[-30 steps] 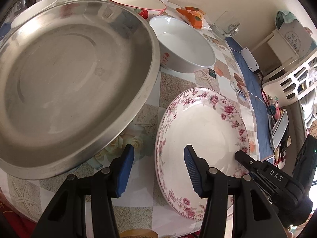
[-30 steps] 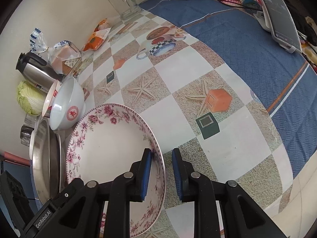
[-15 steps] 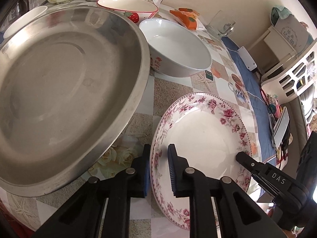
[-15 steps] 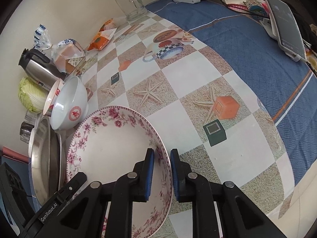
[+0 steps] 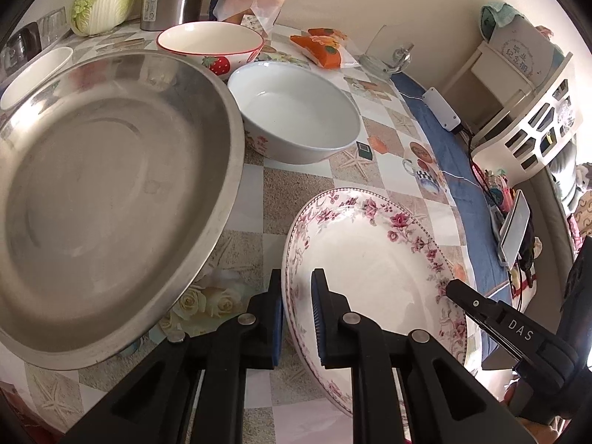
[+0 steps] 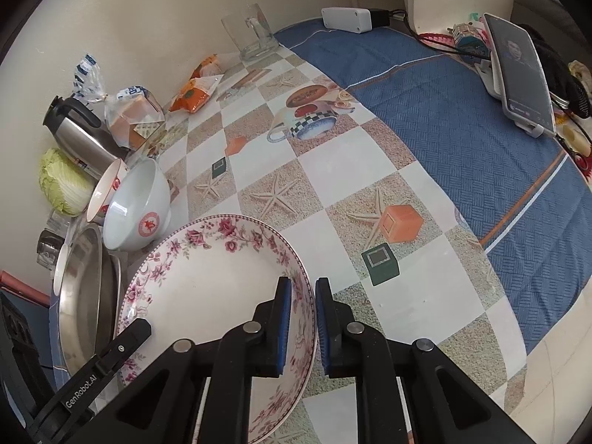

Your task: Organize plates and bowls

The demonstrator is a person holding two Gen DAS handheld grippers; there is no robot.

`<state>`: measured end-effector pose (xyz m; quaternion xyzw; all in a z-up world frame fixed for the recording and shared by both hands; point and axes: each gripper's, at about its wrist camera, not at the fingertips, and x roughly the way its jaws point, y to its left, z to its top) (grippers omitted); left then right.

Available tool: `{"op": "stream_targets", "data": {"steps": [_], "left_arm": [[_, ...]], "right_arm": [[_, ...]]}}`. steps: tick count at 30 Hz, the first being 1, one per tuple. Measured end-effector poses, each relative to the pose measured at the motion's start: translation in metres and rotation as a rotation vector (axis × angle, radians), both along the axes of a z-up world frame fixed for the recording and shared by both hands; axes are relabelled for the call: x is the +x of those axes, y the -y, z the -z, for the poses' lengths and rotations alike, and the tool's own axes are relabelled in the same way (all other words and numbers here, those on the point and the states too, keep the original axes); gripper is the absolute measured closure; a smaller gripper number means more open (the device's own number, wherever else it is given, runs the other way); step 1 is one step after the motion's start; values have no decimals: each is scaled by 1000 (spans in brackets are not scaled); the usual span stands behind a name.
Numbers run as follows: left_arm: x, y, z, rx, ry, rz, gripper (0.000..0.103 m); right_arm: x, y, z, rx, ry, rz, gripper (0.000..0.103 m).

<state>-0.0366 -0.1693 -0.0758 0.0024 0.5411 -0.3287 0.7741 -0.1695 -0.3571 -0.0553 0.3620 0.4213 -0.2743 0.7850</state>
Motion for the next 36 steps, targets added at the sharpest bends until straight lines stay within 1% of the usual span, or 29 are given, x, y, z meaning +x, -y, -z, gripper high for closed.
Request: {"op": "stream_targets", "data": {"steps": [5,11,15,19,23,26,31,36], "left_arm": [[2,-3,-2,-8,0,0,88],[3,-5,-3,-7,-4,-3,88],[4,-5,0,5,-12,-7,88],[7,-7,9,15,-59,-16,88],[10,-11,17,5,-116,-32,88],[10,-12,22,9,-137,-36,88],[8,-10,19,21,-116,-25,88],[6,-7,6,0,-55,-4,88]], "right_arm": [[-1,0,-2,11,21,-1,88],[-6,3,1,60,65,12,88],[-7,4,9,102,65,18,88],[-8,6,17,144,69,30,88],[-6,5,21,151,51,27,91],[-5,6,28,184,53,27,91],[-4,5,25,170,53,20,91],[-6,6,18,155,79,21,91]]}}
